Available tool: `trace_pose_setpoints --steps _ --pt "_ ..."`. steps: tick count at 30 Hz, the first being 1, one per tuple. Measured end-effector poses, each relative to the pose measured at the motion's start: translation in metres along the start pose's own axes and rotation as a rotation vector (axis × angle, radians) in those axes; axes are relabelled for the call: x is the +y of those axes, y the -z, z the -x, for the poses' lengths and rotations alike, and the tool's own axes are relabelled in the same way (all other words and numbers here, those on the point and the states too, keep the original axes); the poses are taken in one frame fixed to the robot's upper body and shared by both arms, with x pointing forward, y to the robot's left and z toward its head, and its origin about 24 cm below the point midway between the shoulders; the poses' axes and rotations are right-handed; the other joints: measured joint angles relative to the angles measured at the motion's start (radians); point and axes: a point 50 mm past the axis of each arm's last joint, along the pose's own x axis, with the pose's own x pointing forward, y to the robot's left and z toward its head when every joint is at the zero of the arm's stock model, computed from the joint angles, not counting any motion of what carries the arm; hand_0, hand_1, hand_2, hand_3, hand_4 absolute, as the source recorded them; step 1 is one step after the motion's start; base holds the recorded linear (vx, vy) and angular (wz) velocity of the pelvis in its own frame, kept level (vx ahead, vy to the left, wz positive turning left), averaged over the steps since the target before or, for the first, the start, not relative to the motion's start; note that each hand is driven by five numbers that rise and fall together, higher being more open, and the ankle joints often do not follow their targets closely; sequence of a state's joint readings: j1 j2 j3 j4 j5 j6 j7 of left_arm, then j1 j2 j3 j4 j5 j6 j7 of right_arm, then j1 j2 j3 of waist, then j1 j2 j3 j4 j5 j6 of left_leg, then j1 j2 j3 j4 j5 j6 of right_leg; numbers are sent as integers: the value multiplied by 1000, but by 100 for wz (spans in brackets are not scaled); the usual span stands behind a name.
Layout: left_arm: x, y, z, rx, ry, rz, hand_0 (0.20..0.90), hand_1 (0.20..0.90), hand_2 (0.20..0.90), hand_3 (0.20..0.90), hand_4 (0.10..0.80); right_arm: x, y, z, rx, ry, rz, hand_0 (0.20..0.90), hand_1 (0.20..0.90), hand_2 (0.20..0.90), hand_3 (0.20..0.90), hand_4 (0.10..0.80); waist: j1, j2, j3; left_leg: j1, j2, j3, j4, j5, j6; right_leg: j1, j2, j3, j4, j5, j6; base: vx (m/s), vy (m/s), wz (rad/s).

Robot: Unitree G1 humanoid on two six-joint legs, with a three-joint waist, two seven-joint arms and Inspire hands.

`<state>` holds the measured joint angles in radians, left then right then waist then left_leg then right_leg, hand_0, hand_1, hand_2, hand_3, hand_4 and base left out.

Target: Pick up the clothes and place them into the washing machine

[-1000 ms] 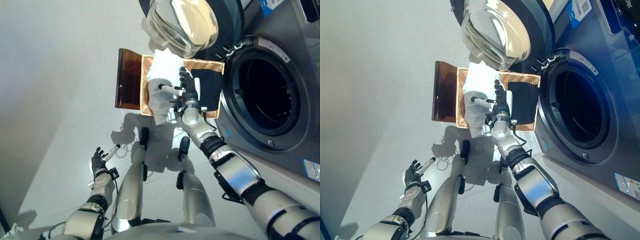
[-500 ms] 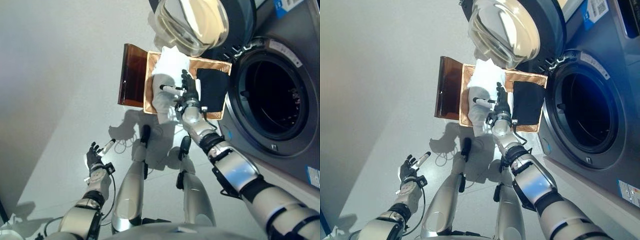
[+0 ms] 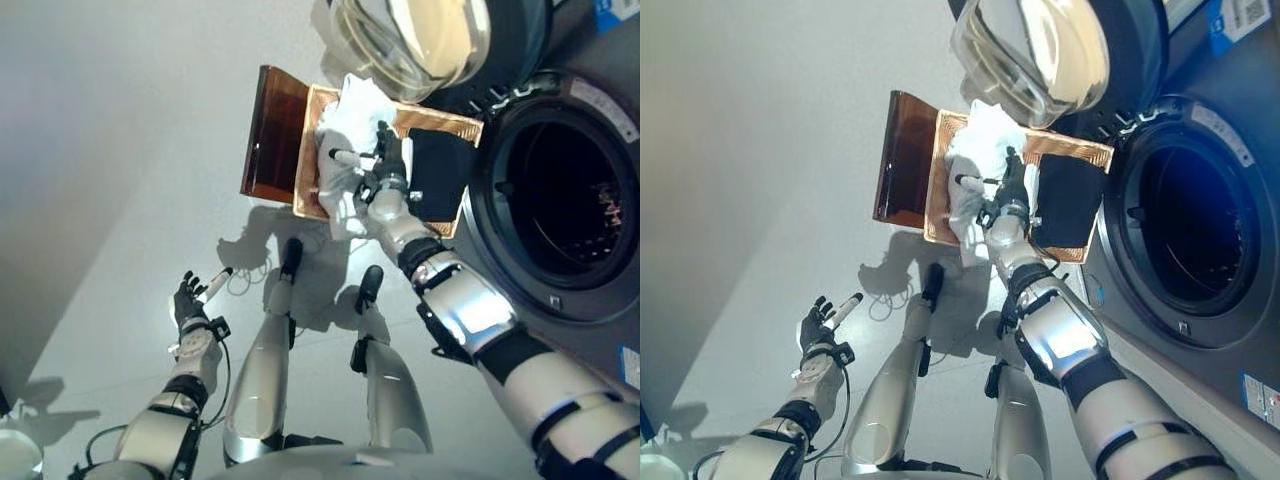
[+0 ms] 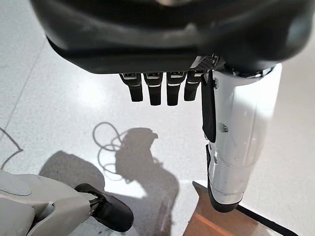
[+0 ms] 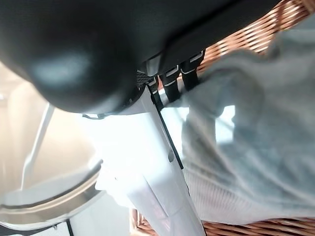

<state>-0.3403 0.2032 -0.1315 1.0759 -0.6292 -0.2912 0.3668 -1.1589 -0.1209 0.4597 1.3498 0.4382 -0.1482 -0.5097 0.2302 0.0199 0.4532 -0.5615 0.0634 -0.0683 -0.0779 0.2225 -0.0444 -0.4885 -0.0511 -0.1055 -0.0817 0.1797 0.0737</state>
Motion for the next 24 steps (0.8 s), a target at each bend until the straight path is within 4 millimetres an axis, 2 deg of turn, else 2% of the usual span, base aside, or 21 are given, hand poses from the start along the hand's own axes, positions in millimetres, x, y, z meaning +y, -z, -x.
trace_pose_setpoints --steps 3,6,9,11,15,16,17,18,24 --pt "-6 -7 0 -24 26 14 900 900 900 900 800 -6 -9 -4 -11 34 30 900 900 900 900 800 4 1 1 -28 3 -21 0 7 -10 -16 5 -23 0 -6 -1 -13 -1 13" --pt "-8 -10 0 -35 41 20 900 900 900 900 800 -13 -9 -7 -16 56 61 900 900 900 900 800 7 2 1 -45 8 -50 0 11 -16 -20 11 -51 0 -12 -9 -3 3 24" --pt "-9 -11 -1 -39 43 21 900 900 900 900 800 -15 -16 -9 -26 76 87 900 900 900 900 800 12 2 1 -59 8 -54 0 13 -19 -33 12 -59 0 -13 -11 -1 -1 3" --pt "-10 -13 -1 -47 53 18 900 900 900 900 800 -19 -21 -12 -25 98 118 900 900 900 900 800 30 2 1 -68 9 -54 0 14 -20 -43 5 -102 0 -10 -15 -12 -12 -7" --pt "-15 -15 1 -72 83 9 900 900 900 900 800 -25 -24 -14 -28 121 207 900 900 900 900 800 42 11 1 -82 13 -80 -1 16 -34 -46 11 -129 0 -11 -17 -2 -10 9" --pt "-17 -16 2 -75 91 15 900 900 900 900 800 -27 -25 -15 -30 134 228 431 431 431 431 465 44 13 -1 -88 12 -95 -1 16 -39 -51 11 -132 0 -12 -19 -2 -3 8" --pt "-18 -17 2 -80 97 18 900 900 900 900 800 -29 -26 -15 -32 143 241 343 343 343 343 402 50 13 -2 -93 11 -101 -1 16 -40 -56 12 -134 0 -12 -19 0 0 0" --pt "-20 -19 2 -88 107 23 900 900 900 900 800 -35 -27 -17 -36 164 266 200 200 200 200 300 61 14 -2 -99 11 -103 -1 16 -40 -64 9 -147 5 -12 -19 -4 23 4" --pt "-23 -20 3 -94 128 30 900 900 900 900 800 -71 -37 -28 -72 254 374 200 200 200 200 300 87 35 -6 -119 6 -108 -1 21 -47 -85 2 -159 9 -9 -20 -5 23 1"
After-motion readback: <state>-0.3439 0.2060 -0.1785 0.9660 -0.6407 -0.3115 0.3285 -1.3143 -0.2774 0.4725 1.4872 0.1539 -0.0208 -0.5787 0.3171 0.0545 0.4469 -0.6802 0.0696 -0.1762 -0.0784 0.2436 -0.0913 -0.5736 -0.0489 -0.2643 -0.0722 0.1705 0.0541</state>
